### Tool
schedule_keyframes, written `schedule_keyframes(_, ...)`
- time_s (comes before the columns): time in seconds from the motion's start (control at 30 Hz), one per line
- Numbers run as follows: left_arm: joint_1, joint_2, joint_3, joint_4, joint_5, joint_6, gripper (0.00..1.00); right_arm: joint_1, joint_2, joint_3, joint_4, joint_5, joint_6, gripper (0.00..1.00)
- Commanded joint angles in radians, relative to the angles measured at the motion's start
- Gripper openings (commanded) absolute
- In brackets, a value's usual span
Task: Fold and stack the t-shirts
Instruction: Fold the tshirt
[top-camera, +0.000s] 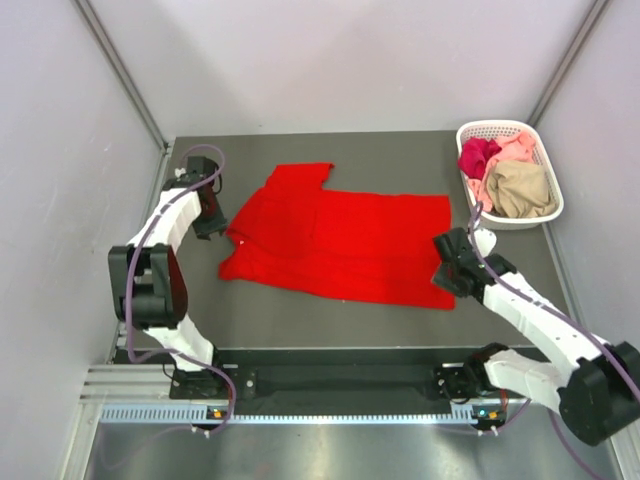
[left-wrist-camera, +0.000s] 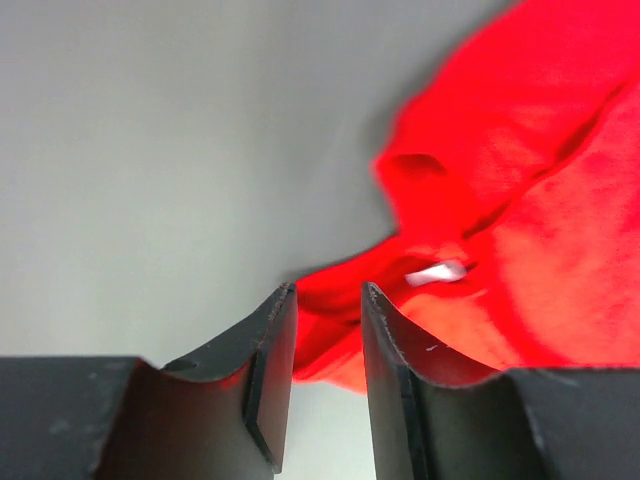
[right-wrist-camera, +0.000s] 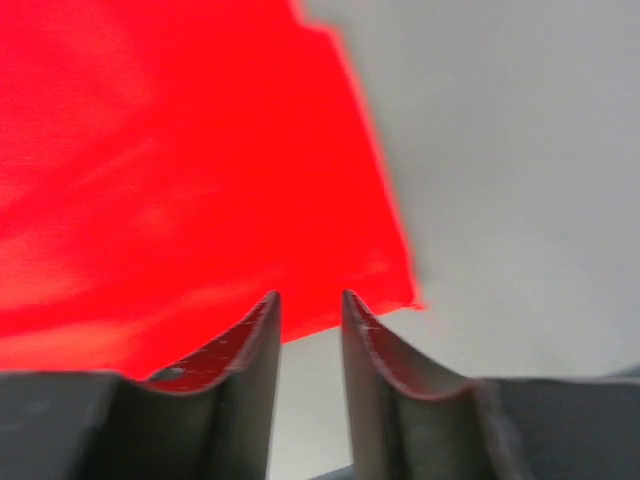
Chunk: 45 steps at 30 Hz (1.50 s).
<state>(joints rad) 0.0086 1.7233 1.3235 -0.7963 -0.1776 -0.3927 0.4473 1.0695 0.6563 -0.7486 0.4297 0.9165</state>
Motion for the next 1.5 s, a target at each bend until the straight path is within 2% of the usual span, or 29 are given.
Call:
schedule_keyframes(0.0,0.008,-0.158,-0.024,-0.058,-0.157,-0.051,0.38,0.019,-0.080,0.104,0.063,-0.103,-0.099,0.33)
schedule_keyframes(0.1,0.031,-0.224,-0.094,-0.040,-0.096,-0.070,0.38,0.034,-0.063,0.143,0.162,-0.213,-0.168,0.39)
schedule_keyframes(0.13,0.043,-0.238,-0.119,-0.028,-0.059,-0.071,0.39,0.042,-0.048,0.172,0.257,-0.254,-0.229,0.40)
schedule_keyframes(0.2,0.112,-0.263,-0.199,0.023,0.022,-0.078,0.39,0.073,0.029,0.210,0.345,-0.340,-0.275,0.43)
schedule_keyframes(0.23,0.173,-0.260,-0.225,0.054,0.134,-0.080,0.38,0.099,0.103,0.267,0.401,-0.370,-0.313,0.43)
schedule_keyframes(0.33,0.241,-0.242,-0.302,0.087,0.254,-0.092,0.34,0.143,0.280,0.409,0.474,-0.402,-0.389,0.44)
schedule_keyframes(0.47,0.274,-0.238,-0.378,0.107,0.188,-0.150,0.32,0.218,0.501,0.589,0.578,-0.451,-0.438,0.43)
schedule_keyframes(0.67,0.291,-0.203,-0.440,0.189,0.342,-0.199,0.35,0.261,0.789,0.815,0.673,-0.543,-0.484,0.42)
schedule_keyframes(0.77,0.291,-0.183,-0.464,0.219,0.337,-0.201,0.35,0.268,0.888,0.885,0.695,-0.574,-0.501,0.42)
schedule_keyframes(0.87,0.289,-0.227,-0.497,0.285,0.352,-0.192,0.37,0.271,0.967,0.940,0.689,-0.583,-0.511,0.42)
schedule_keyframes(1.1,0.289,-0.255,-0.474,0.286,0.328,-0.155,0.39,0.269,1.087,1.015,0.695,-0.588,-0.530,0.42)
schedule_keyframes(1.3,0.289,-0.235,-0.468,0.284,0.337,-0.156,0.39,0.271,1.139,1.050,0.667,-0.491,-0.518,0.41)
schedule_keyframes(1.47,0.255,-0.309,-0.415,0.190,0.109,-0.158,0.41,0.269,1.141,1.034,0.683,-0.409,-0.512,0.42)
